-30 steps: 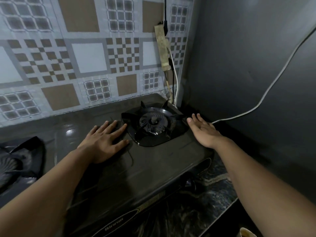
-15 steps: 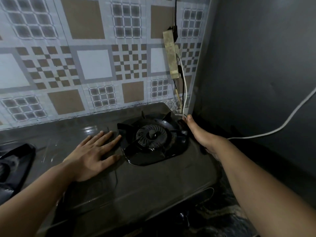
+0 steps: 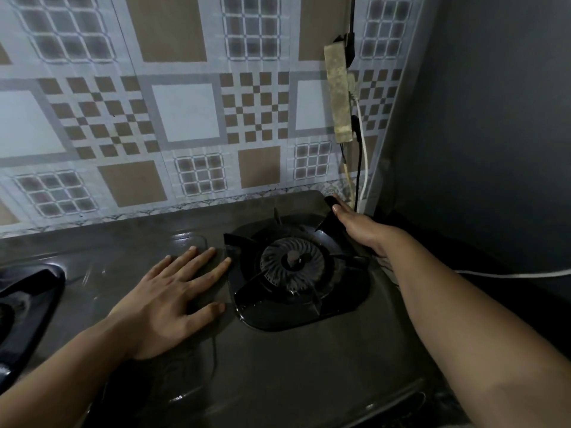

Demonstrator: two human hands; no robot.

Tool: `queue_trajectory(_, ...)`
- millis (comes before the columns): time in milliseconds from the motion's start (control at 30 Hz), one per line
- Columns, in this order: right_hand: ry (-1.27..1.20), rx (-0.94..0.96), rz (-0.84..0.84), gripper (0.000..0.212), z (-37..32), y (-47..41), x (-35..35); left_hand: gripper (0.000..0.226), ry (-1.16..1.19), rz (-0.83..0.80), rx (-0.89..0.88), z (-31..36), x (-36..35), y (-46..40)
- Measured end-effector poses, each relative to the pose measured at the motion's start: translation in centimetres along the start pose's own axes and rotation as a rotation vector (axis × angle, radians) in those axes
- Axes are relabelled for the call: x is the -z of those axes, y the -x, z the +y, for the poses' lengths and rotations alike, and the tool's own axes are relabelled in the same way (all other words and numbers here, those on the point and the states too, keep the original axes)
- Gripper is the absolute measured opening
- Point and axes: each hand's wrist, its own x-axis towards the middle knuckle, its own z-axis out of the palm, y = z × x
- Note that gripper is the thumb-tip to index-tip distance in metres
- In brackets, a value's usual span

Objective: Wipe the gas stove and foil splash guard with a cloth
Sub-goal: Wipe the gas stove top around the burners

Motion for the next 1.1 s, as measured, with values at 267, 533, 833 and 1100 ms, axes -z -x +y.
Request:
queue_trajectory(267,-0.031,0.051,0.007,0.053,-1.0,-3.7,-0.2,0.069,-0.009,0.000,0.010,0.0,0.0,-0.2)
queue_trajectory(533,-0.052,0.065,-0.005,0.047,-0.5,-1.8,-0.4,0.072,-0.007,-0.007,-0.001,-0.1,-0.1,-0.3)
queue_trajectory(833,-0.202,-0.012,0.008,0.046,1.8,4.9,-0.8,0.075,0.016,-0.014,-0.019,-0.5,0.0,-0.2)
queue_trajectory(1100,-0.281,-0.147,0.058,0.041,3.2,12.5,-0.9,0.076,0.016,-0.043,-0.045,-1.1,-0.4,-0.6)
